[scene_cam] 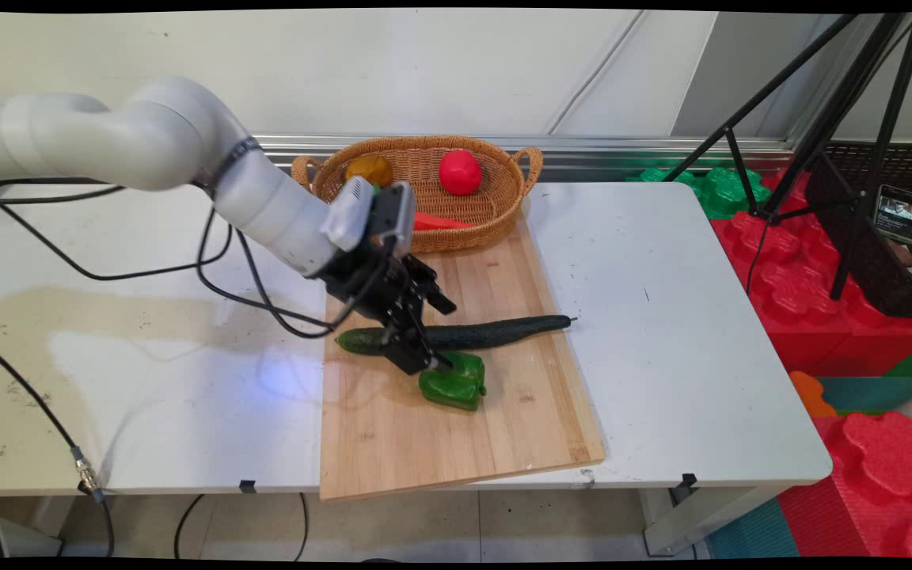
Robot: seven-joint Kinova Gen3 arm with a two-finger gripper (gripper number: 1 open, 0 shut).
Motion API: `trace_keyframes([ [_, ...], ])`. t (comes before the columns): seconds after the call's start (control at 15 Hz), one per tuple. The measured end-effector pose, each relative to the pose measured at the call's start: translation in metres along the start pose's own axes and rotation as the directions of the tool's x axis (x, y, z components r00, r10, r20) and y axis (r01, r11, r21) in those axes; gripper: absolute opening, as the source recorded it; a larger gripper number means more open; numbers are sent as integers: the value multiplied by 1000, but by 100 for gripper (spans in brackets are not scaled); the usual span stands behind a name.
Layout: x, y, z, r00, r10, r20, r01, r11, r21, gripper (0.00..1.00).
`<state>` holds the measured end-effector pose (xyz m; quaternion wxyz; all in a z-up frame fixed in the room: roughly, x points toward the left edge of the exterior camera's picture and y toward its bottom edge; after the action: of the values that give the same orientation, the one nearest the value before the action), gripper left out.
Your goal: Pick up the potato from the vegetable basket
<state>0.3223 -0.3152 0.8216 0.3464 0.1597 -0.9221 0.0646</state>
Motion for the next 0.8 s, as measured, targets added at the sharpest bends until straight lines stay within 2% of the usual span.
trace_keyframes([
  [0.8, -12, -17, -103, 998, -31, -54, 35, 997, 74, 100],
])
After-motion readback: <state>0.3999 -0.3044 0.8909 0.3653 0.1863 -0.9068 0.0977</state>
